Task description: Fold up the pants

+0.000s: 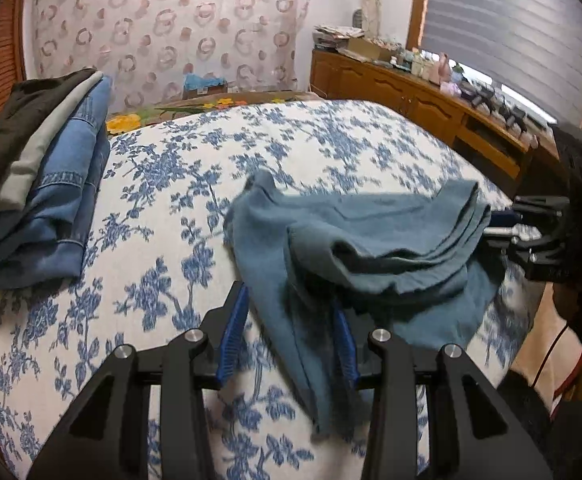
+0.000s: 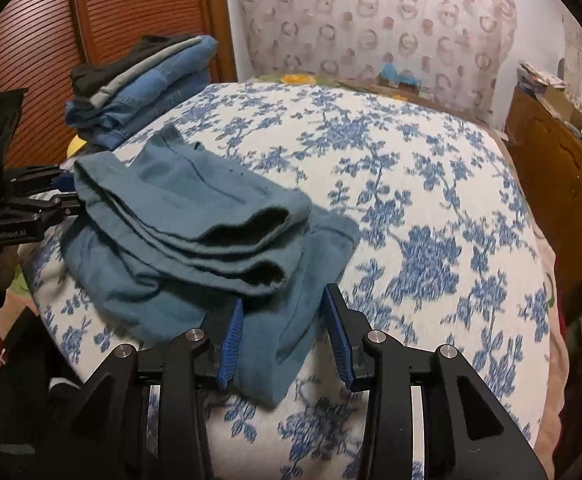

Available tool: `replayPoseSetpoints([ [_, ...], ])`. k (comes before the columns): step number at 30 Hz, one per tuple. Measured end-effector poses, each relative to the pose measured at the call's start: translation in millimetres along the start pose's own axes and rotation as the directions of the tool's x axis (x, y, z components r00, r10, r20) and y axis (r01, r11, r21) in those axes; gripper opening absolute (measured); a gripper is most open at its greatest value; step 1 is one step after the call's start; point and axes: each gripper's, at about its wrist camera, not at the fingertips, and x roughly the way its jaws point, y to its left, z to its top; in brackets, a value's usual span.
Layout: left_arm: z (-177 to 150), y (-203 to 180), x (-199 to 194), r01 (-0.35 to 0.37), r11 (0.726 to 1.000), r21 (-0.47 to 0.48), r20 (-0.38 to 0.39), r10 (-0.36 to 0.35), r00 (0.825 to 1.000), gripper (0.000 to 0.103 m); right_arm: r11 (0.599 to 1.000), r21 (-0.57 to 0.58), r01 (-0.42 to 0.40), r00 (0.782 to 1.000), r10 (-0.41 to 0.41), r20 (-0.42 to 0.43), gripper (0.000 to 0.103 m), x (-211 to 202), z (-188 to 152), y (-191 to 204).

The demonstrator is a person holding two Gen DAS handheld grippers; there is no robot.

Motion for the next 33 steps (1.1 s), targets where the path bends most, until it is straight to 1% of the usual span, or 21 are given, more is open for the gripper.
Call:
replayPoseSetpoints([
  [3,6.5,3.5,0.4,0.023,0.999,-0.03,0.012,-0.023,1.0,0.04,1.0,-0.014,0.006,1.0,-0.006,0.015,0.039,-0.2,7.4,-0.6],
  [8,13.1,3.3,7.5,0.015,1.0,-0.022,0.008,-0.015,1.0,0.04,0.999,-0.039,-0.025,0.999,0.027,0.033,0.039,4.8,22.3,-4.0],
  [12,12.6,9.1,13.7,-0.009,0.999,-0.036,0.001,0.009,1.0,0.04,0.997,0.013,-0.078,0.996,0.077,0.05,0.039,9.9,33.1,-14.5],
  [16,10.9,15.4,16.9,-0.029,0.998,-0.058,0.0,0.029,1.0,0.04,0.995,0.033,-0.097,0.994,0.095,0.058,0.039,14.7,41.6,-18.8],
  [25,5.5,21.2,20.8,-0.004,0.997,-0.08,0.005,0.005,1.0,0.04,0.983,0.098,-0.158,0.987,0.156,0.026,0.038,32.5,44.4,-28.7],
  [26,5.0,21.8,21.0,0.0,0.997,-0.083,0.006,0.001,1.0,0.04,0.982,0.101,-0.162,0.987,0.16,0.03,0.035,32.4,44.6,-29.1],
  [27,4.7,22.4,21.0,0.006,0.996,-0.086,0.007,-0.005,1.0,0.04,0.98,0.103,-0.168,0.986,0.165,0.035,0.015,32.1,45.1,-29.5],
  [28,4.5,23.0,20.9,0.011,0.996,-0.09,0.007,-0.011,1.0,0.04,0.98,0.099,-0.17,0.985,0.166,0.044,0.009,30.3,45.7,-29.0],
  [29,4.3,23.3,20.9,0.016,0.996,-0.093,0.009,-0.015,1.0,0.04,0.986,0.091,-0.142,0.987,0.134,0.086,0.008,23.1,46.3,-27.9],
  [31,4.1,24.4,20.4,0.031,0.994,-0.104,0.016,-0.029,0.999,0.04,0.99,0.095,-0.104,0.987,0.091,0.136,0.006,13.0,48.0,-26.3],
  [33,4.8,25.9,18.7,0.034,0.992,-0.119,0.025,-0.032,0.999,0.04,0.992,0.099,-0.076,0.989,0.062,0.134,0.006,11.0,49.7,-23.9],
])
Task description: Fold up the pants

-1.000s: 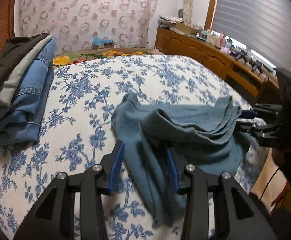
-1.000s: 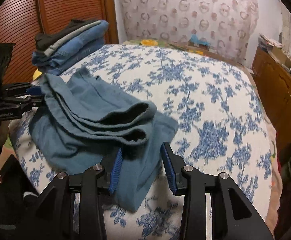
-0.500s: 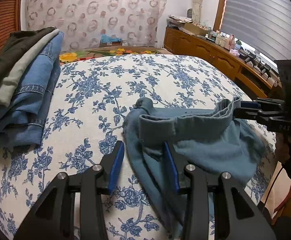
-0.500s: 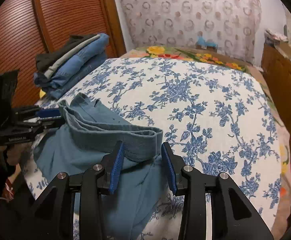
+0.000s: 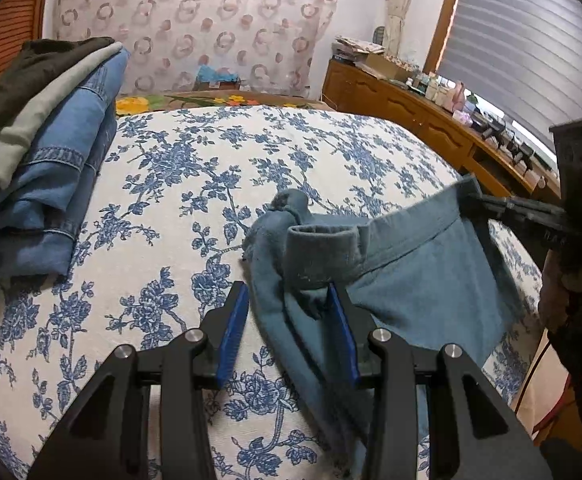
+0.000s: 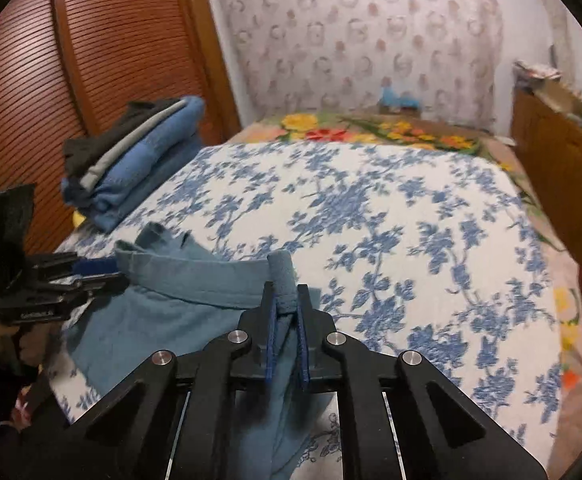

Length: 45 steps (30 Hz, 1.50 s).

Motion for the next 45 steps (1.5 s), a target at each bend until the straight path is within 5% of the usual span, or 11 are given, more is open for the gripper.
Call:
replayPoseSetpoints([
  [5,3.4,2.0,-8.6,-0.001,1.0,-0.02,0.035,0.002,0.999,0.04,0.998,-0.026,0.052,0.996,-0.054,-0.068,0.006,13.7,-4.0,2.6],
  [13,1.0,-6.7,-25.5,-0.011,1.0,0.002,0.053,0.011,0.999,0.04,0.998,-0.018,0.059,0.997,-0.06,-0.052,0.018,-4.4,-8.7,3.1],
  [19,-18.8,-19.1,-32.3,0.003,0.999,0.033,0.021,-0.004,1.0,0.04,0.998,-0.034,0.046,0.998,-0.047,-0.047,0.033,-31.2,-27.2,16.5],
  [24,-33.8,-28.5,-35.5,0.007,0.999,0.054,-0.005,-0.007,1.0,0.04,1.0,-0.007,0.023,0.997,-0.024,-0.068,0.036,-44.8,-49.1,20.0],
  [38,-47.3,-29.1,-26.7,-0.017,0.999,0.047,-0.036,0.019,0.999,0.04,0.999,0.037,0.002,0.994,0.002,-0.113,0.036,-51.5,-86.1,18.1],
  [45,-48.3,-26.7,-26.5,-0.003,0.999,0.044,-0.033,0.004,0.999,0.04,0.998,0.043,-0.036,0.994,0.041,-0.103,0.012,-49.6,-92.3,13.7],
])
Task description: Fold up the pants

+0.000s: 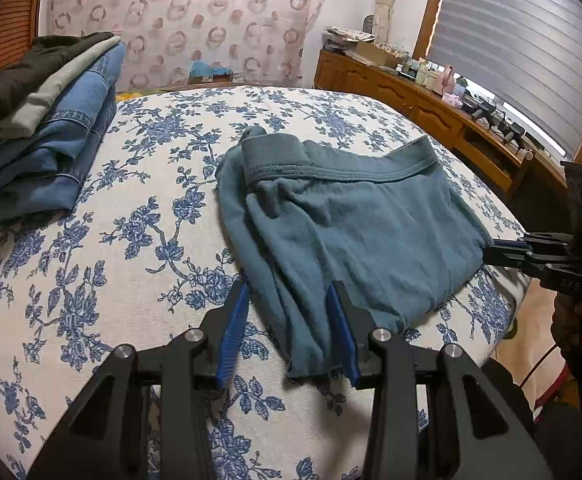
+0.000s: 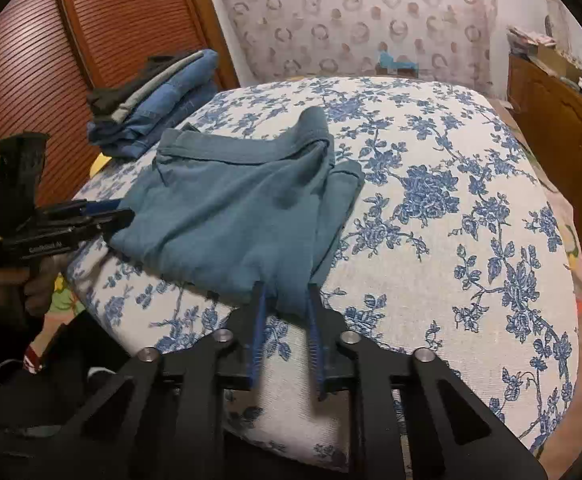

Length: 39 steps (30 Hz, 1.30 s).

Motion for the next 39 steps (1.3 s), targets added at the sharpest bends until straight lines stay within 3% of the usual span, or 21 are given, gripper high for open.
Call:
replayPoseSetpoints([
  [4,-0.4,0.6,-0.1,-0.001,1.0,0.001,0.002,0.001,1.0,0.04,1.0,-0.004,0.008,1.0,-0.008,0.025,0.001,-8.3,-0.6,-1.7],
  [10,-1.0,1.1,-0.8,0.0,1.0,-0.004,0.008,0.0,1.0,0.04,0.999,0.032,-0.009,0.999,0.007,0.047,0.001,-14.9,1.1,-12.1],
  [18,7.6,1.9,-3.1,-0.011,1.0,-0.007,0.014,0.011,1.0,0.041,0.999,0.007,0.041,0.998,-0.041,0.054,0.001,-23.9,7.1,-4.8],
  [20,14.2,3.4,-2.9,-0.011,1.0,-0.007,0.021,0.011,1.0,0.048,0.999,0.002,0.051,0.997,-0.051,0.061,0.002,-26.1,10.7,-4.9],
  [21,17.6,4.3,-2.6,-0.007,1.0,-0.009,0.023,0.007,1.0,0.059,0.998,-0.001,0.059,0.996,-0.059,0.064,0.003,-26.3,13.1,-4.9],
  [22,21.8,5.3,-2.7,0.0,1.0,-0.011,0.03,0.0,1.0,0.061,0.998,-0.005,0.069,0.995,-0.069,0.068,0.004,-26.5,15.7,-4.5],
  [29,43.8,7.6,5.7,-0.022,1.0,0.01,0.029,0.021,0.999,0.062,0.996,-0.027,0.088,0.992,-0.086,0.091,0.011,-18.9,35.8,1.5],
  [33,52.4,11.7,12.3,-0.05,0.999,0.002,0.032,0.05,0.998,0.062,0.994,-0.044,0.104,0.991,-0.1,0.089,0.038,-9.1,47.0,5.6],
  [39,58.0,17.2,28.6,-0.048,0.999,-0.005,0.005,0.048,0.999,0.062,0.993,-0.033,0.111,0.992,-0.109,0.063,0.041,12.5,62.1,0.7],
])
